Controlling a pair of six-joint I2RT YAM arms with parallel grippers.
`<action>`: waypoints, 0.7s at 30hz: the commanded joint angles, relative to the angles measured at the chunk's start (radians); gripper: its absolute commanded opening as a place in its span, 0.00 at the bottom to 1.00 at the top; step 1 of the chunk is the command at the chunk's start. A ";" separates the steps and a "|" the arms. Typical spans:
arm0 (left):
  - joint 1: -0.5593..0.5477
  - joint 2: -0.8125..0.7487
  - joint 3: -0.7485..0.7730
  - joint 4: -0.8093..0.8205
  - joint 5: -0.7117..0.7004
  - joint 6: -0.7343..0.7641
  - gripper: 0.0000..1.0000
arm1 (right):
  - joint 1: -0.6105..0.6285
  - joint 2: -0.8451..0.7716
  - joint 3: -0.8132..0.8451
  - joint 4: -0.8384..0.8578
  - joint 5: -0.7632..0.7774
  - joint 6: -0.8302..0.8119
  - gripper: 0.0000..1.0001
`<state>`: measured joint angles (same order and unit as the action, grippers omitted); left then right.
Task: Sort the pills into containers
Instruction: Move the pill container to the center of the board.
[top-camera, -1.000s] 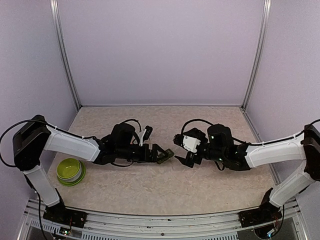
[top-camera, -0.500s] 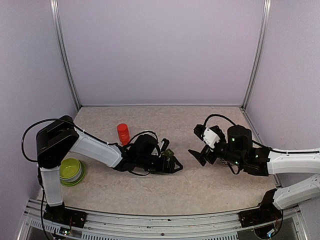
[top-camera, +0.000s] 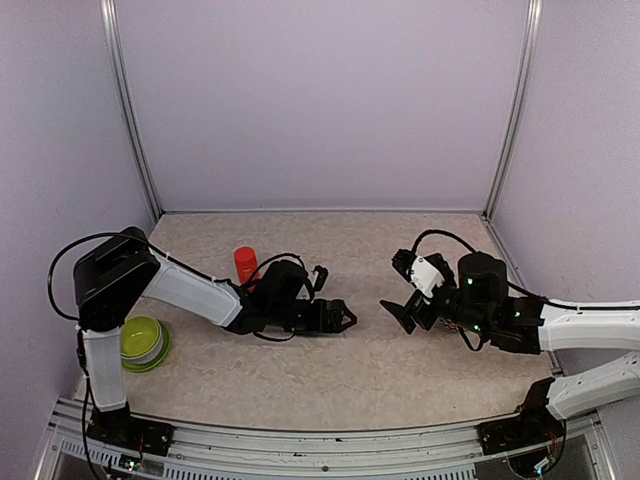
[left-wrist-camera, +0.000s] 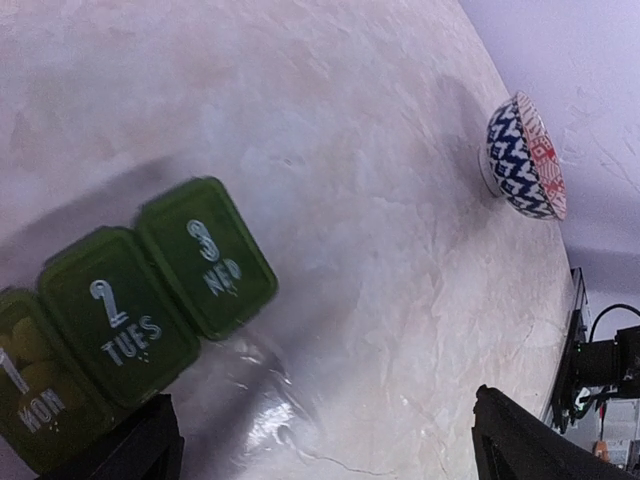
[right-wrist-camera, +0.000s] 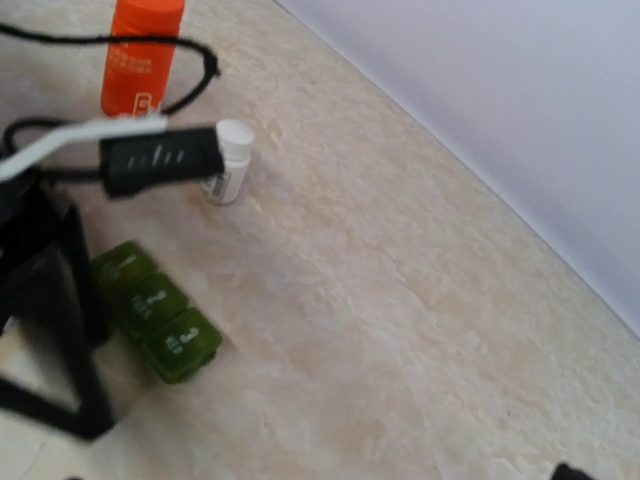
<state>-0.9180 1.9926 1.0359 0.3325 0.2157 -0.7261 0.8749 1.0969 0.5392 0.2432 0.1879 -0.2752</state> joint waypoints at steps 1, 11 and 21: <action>0.040 -0.006 -0.028 -0.064 -0.045 0.032 0.99 | 0.004 0.023 0.001 0.001 0.002 0.015 1.00; 0.039 -0.011 0.003 -0.073 -0.013 0.050 0.99 | 0.004 0.017 0.009 -0.036 0.028 0.031 1.00; -0.023 0.056 0.075 -0.078 0.006 0.036 0.99 | 0.004 0.000 0.001 -0.056 0.035 0.044 1.00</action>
<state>-0.9310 2.0018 1.0668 0.2966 0.2115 -0.6891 0.8749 1.1191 0.5392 0.2035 0.2096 -0.2523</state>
